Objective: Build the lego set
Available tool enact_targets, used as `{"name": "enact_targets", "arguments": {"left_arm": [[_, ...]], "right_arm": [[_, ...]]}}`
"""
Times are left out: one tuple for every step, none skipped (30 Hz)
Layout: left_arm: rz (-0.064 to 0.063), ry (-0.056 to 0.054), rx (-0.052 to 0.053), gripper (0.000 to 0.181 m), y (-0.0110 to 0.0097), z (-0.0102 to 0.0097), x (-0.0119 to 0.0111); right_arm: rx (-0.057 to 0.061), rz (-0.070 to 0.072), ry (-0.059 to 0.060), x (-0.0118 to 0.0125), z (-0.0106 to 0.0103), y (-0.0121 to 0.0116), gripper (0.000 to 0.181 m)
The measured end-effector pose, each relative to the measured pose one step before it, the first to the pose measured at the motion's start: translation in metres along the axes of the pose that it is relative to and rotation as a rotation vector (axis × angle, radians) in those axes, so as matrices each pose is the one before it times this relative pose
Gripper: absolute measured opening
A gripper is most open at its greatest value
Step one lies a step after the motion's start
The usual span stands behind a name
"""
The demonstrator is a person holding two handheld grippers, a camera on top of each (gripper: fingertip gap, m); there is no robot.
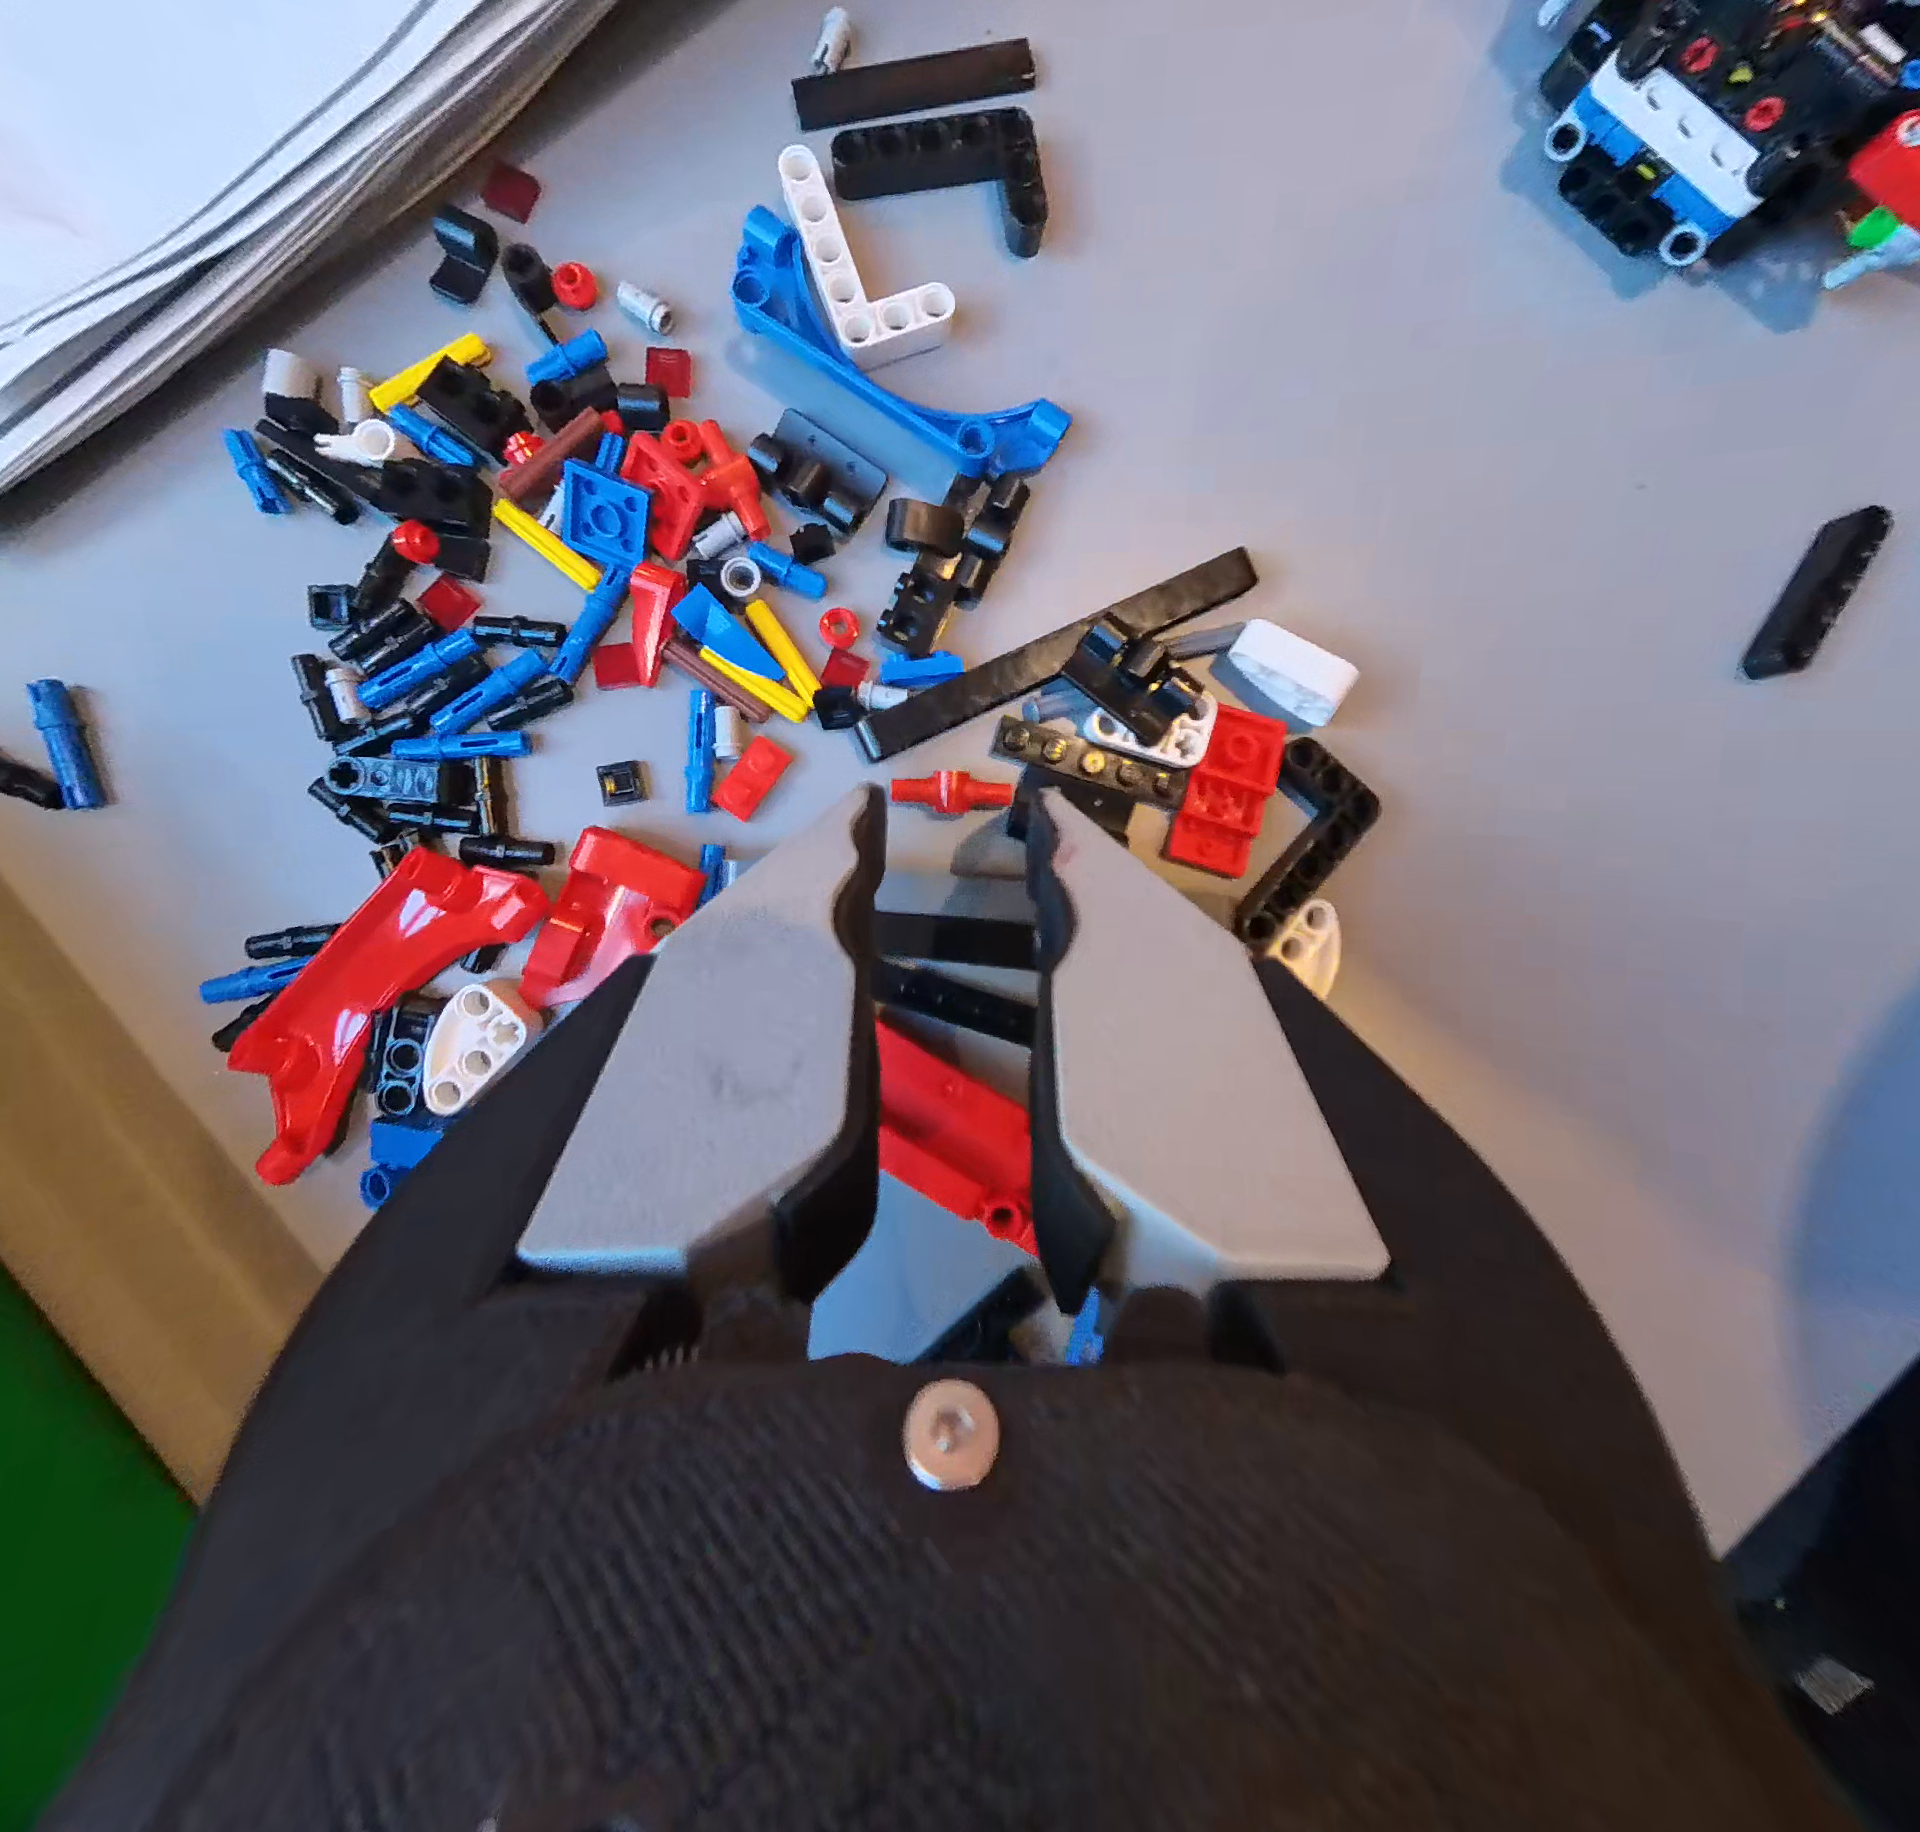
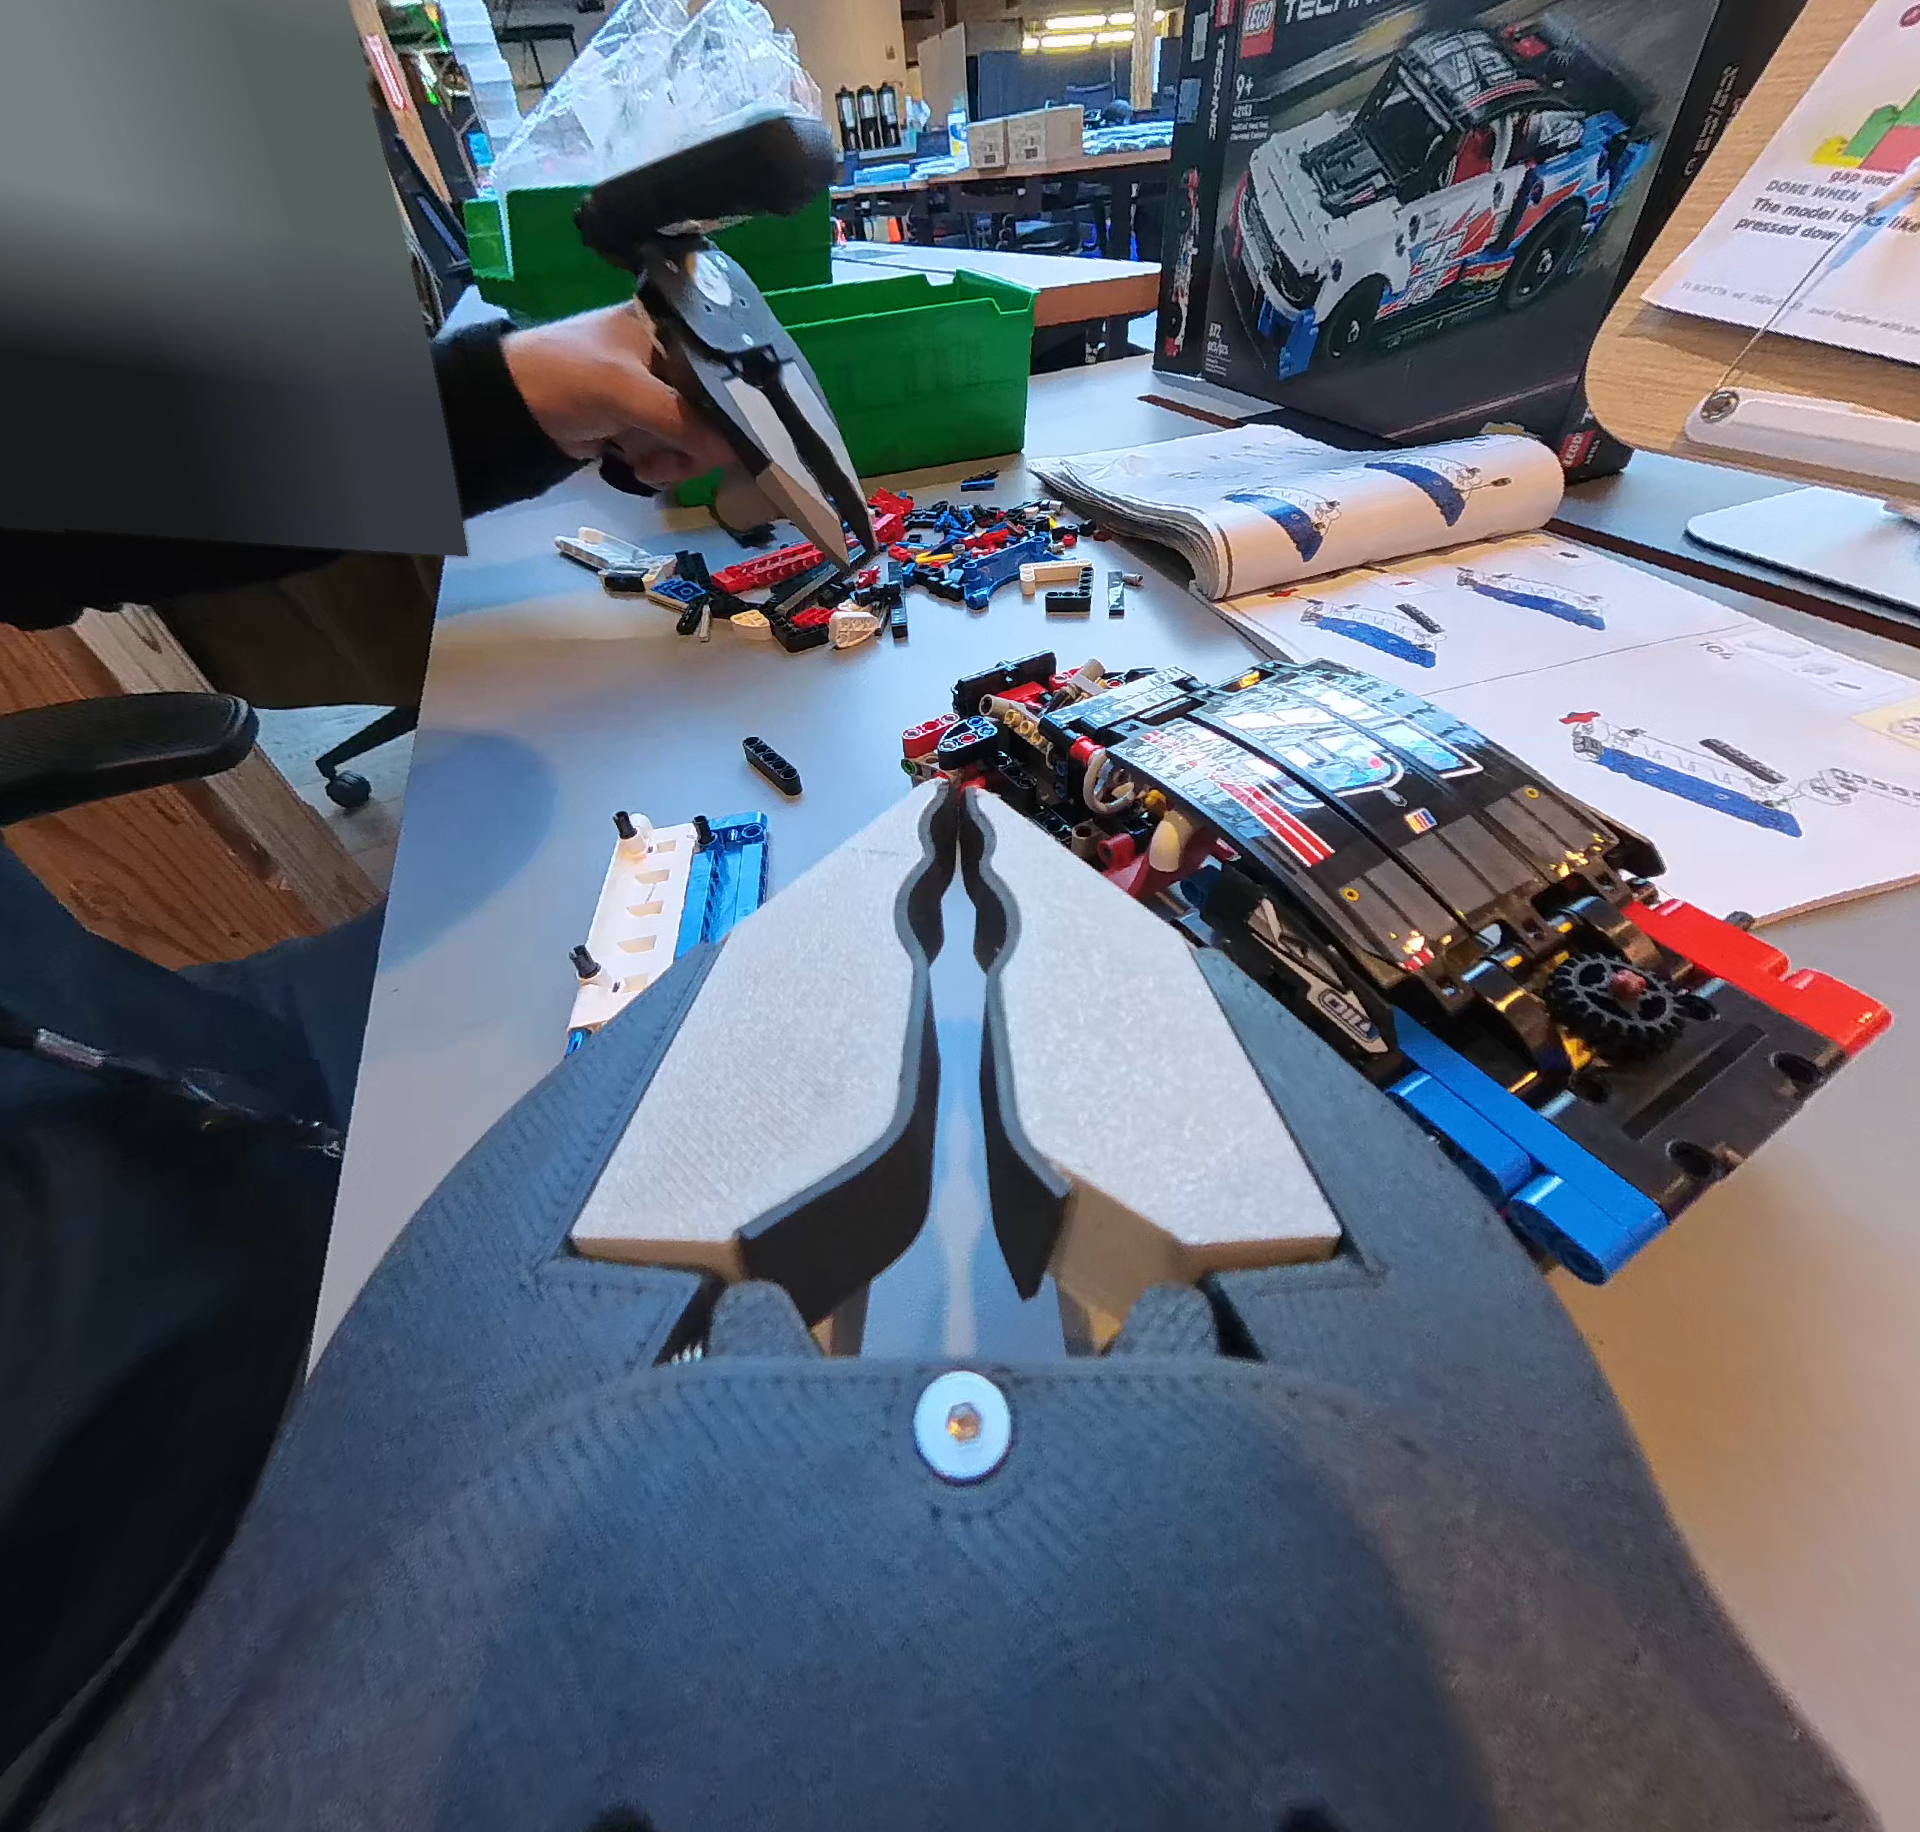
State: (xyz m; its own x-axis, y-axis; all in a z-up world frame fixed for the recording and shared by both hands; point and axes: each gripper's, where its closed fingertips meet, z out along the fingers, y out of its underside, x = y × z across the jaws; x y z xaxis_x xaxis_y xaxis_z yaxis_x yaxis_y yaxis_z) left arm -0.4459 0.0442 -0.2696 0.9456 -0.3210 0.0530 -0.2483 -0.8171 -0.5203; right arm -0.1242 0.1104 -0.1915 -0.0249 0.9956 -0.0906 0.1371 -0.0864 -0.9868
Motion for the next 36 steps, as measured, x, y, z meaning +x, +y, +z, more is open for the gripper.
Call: {"name": "enact_targets", "arguments": {"left_arm": [[0.0027, -0.0055, -0.008, 0.023, 0.00066, 0.00207, -0.00083], [0.0041, -0.0037, -0.009, 0.023, 0.00093, 0.00214, -0.00054], [0.0025, 0.002, -0.0048, 0.023, 0.00038, 0.00193, 0.0004], [-0.0001, 0.0027, -0.0037, 0.022, 0.00023, 0.00175, 0.0003], [-0.0007, 0.0002, -0.0038, 0.022, 0.00015, 0.00154, -0.0004], [-0.0026, 0.0003, 0.0051, 0.021, -0.00133, 0.00056, -0.00041], [-0.001, 0.0013, 0.0009, 0.021, -0.00096, 0.00051, -0.00039], [0.0005, 0.0008, -0.0007, 0.021, -0.00053, 0.0003, -0.00028], [0.0032, 0.0004, -0.0021, 0.022, -0.00014, 0.0001, -0.00024], [0.0047, -0.0013, -0.0022, 0.021, 0.00012, -0.00015, -0.00034], [0.0056, -0.0058, -0.0041, 0.021, 0.00055, -0.00039, -0.00098], [0.0046, -0.0083, -0.0046, 0.022, 0.00073, -0.00062, -0.0015], [0.0017, -0.0027, 0.0, 0.022, -0.00015, -0.0013, -0.00071], [-0.0027, 0.0001, 0.0055, 0.022, -0.00114, -0.00217, -0.00026], [-0.0034, 0.0024, 0.0106, 0.022, -0.00232, -0.00316, 0.00056], [-0.0021, 0.004, 0.0154, 0.022, -0.00355, -0.00401, 0.00153], [-0.0001, 0.007, 0.0183, 0.022, -0.00457, -0.00434, 0.00329], [0.004, 0.0131, 0.0187, 0.021, -0.00526, -0.00396, 0.00591], [0.0091, 0.019, 0.0196, 0.021, -0.00608, -0.00303, 0.00898], [0.0128, 0.0288, 0.0204, 0.021, -0.00663, -0.00169, 0.01266], [0.0161, 0.0468, 0.0196, 0.022, -0.0069, 0.00012, 0.01705], [0.016, 0.0528, 0.0184, 0.021, -0.00681, 0.00206, 0.01893], [0.0167, 0.0431, 0.0152, 0.022, -0.00565, 0.00379, 0.01763], [0.0196, 0.0332, 0.0069, 0.021, -0.00339, 0.00514, 0.01563], [0.0195, 0.0272, -0.001, 0.021, -0.00109, 0.0059, 0.01367], [0.0146, 0.0237, -0.0044, 0.022, 0.00018, 0.00627, 0.01209], [0.0114, 0.0245, -0.0075, 0.022, 0.00144, 0.00617, 0.01098], [0.014, 0.0182, -0.0127, 0.022, 0.00271, 0.00567, 0.00916], [0.0193, -0.0021, -0.0152, 0.022, 0.0037, 0.00483, 0.0055], [0.021, -0.0168, -0.0152, 0.022, 0.00427, 0.00365, 0.00301], [0.0147, -0.0134, -0.0121, 0.022, 0.00404, 0.00252, 0.00313], [0.0074, 0.0008, -0.0053, 0.022, 0.00278, 0.00171, 0.00495], [0.0031, 0.0037, 0.0004, 0.022, 0.00173, 0.00091, 0.00512], [-0.0004, -0.0005, 0.0042, 0.022, 0.00095, 0.00069, 0.00377], [-0.0011, 0.0008, 0.0018, 0.022, 0.00114, 0.001, 0.00323], [0.0002, 0.0021, -0.0039, 0.022, 0.00171, 0.00131, 0.00273]], "right_arm": [[0.0003, 0.0009, -0.0003, 0.00009, -0.00009, -0.00005, 0.0], [0.0012, 0.001, 0.0003, 0.00016, -0.00002, -0.00017, 0.0], [0.0014, 0.0015, 0.0004, 0.00024, -0.00021, -0.00018, 0.0], [0.0014, 0.0019, 0.0001, 0.00017, -0.00011, -0.00019, 0.0], [0.0016, 0.0018, 0.0001, 0.00017, -0.00019, -0.00022, 0.0], [0.0016, 0.0014, 0.0, 0.00019, -0.00011, -0.00033, 0.0], [0.0013, 0.001, -0.0001, 0.00011, -0.00022, -0.00016, 0.0], [0.0011, 0.0007, -0.0003, 0.0, -0.00003, -0.00015, 0.0], [0.001, 0.0004, -0.0005, -0.00011, -0.00013, -0.00012, 0.0], [0.0009, 0.0, -0.0004, -0.00007, -0.00015, -0.0002, 0.0], [0.001, -0.0001, -0.0002, -0.00004, -0.00013, -0.00011, 0.0], [0.0008, 0.0003, -0.0005, -0.00009, -0.00004, -0.0001, 0.0], [0.0005, 0.0008, -0.0004, 0.00009, -0.00007, -0.00007, 0.0], [0.0005, 0.001, -0.0003, -0.00002, 0.00003, -0.00007, 0.0], [0.0001, 0.0009, -0.0006, 0.00005, 0.0001, -0.00005, 0.0], [-0.0005, 0.0002, -0.0004, -0.00007, 0.00007, 0.00005, 0.0], [-0.0005, -0.0006, 0.0, -0.00006, 0.00007, 0.00007, 0.0], [-0.0004, -0.0007, 0.0, -0.00004, -0.00002, 0.00006, 0.0], [-0.0004, -0.0003, -0.0004, -0.00013, 0.00007, 0.00005, 0.0], [-0.0002, 0.0001, -0.001, -0.00024, 0.00009, 0.00003, 0.0], [-0.0004, 0.0001, -0.0011, -0.00016, 0.00017, 0.00004, 0.0], [-0.0015, 0.0001, -0.0009, -0.00012, 0.0002, 0.00027, 0.0], [-0.0022, 0.0, -0.0009, -0.0002, 0.00024, 0.00027, 0.0], [-0.0016, -0.0007, -0.0005, -0.00011, 0.00019, 0.0002, 0.0], [-0.0003, -0.0012, 0.0, -0.00021, 0.00009, 0.00006, 0.0], [0.0005, -0.001, 0.0, -0.00014, -0.00015, -0.00002, 0.0], [0.0006, 0.0001, -0.0004, -0.00017, -0.00015, -0.00005, 0.0], [0.0004, 0.001, -0.0008, -0.00009, -0.00008, -0.00005, 0.0], [0.0004, 0.0011, -0.0009, -0.00011, -0.00008, -0.00005, 0.0], [0.0002, 0.0004, -0.0009, -0.00005, -0.00009, -0.00003, 0.0], [-0.0003, 0.0, -0.0011, -0.00026, 0.00008, 0.00004, 0.0], [-0.0006, -0.0004, -0.0016, -0.00049, 0.00006, 0.0, 0.0], [-0.0006, -0.0011, -0.0012, -0.00039, 0.00007, 0.0001, 0.0], [-0.0007, -0.0012, -0.0009, -0.00035, 0.00015, 0.0, 0.0], [-0.0006, -0.0004, -0.0014, -0.00025, 0.00016, 0.00006, 0.0], [-0.0005, 0.0003, -0.0017, -0.00034, 0.00026, 0.00005, 0.0]]}}
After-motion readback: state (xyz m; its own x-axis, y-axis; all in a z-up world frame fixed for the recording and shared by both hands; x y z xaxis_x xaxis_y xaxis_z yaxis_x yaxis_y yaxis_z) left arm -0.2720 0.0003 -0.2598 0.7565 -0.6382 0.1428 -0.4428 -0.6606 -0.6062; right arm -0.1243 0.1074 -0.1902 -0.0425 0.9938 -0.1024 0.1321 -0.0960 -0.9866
